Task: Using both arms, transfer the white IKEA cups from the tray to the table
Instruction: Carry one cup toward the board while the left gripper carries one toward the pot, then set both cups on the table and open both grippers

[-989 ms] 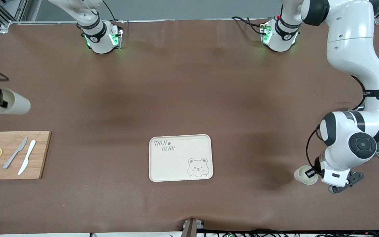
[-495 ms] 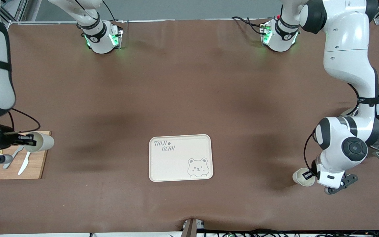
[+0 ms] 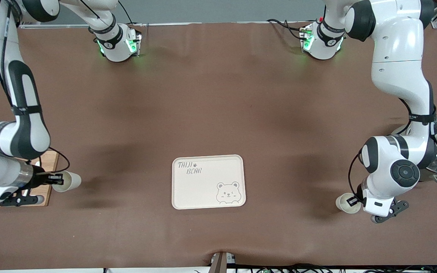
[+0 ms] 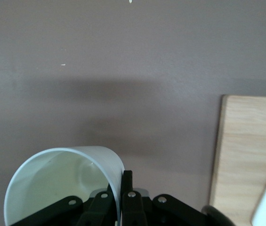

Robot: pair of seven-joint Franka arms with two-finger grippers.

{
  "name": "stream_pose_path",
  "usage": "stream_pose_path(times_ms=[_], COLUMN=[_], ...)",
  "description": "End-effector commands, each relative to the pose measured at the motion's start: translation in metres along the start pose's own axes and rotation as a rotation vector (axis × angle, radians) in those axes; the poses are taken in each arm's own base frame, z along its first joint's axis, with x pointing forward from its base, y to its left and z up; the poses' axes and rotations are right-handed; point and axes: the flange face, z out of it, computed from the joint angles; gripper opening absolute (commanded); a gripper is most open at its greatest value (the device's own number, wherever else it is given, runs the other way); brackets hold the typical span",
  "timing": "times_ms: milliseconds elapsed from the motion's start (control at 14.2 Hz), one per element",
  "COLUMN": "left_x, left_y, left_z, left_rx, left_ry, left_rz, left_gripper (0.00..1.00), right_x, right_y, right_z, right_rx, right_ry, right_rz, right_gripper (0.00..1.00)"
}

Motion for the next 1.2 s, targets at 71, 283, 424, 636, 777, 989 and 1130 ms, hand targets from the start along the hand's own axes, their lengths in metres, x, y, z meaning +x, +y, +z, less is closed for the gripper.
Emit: stream_pose_path(times_ms=[71,283,424,636,777,989,1130], left_x=[0.0,0.003,0.01,0.013,0.015,0.015,0.011], left_y=[0.001,0.003,0.0,0.003,0.005,0.001,-0.004], left_z=[0.004,-0.007,-0.025,-0.052,-0.082,-0.136,-0.17], left_rx=[0.003,-0.008,-0.022,-0.043,-0.061,-0.074,-0.072], left_ry=[0.007,0.02,0.041,0.066,0.084,0.081,0.061], left_rz=[0.012,0.01,-0.002,-0.012,-0.016,-0.021,-0.014], left_gripper=[0.72,1.0,1.0,1.0,1.0,1.0,1.0], right_x=[0.011,0.015,0.016,0.018,0.019,0.018,0.019], right_y=[-0.006,-0.006,-0.008,-0.006,-0.007,-0.007,-0.01], right_z=[0.026,0.042,0.052,0.068,0.068,0.069,0.068], right_rx=[0.012,0.009,0.008,0.004,0.003,0.004,0.004], right_ry=[0.029,0.05,0.055,0.078,0.079,0.078,0.079], right_rz=[-0.015,-0.015,-0.018,-0.016,-0.019,-0.016,-0.015], right_gripper=[0.0,0.0,0.0,0.0,0.0,0.07,0.88])
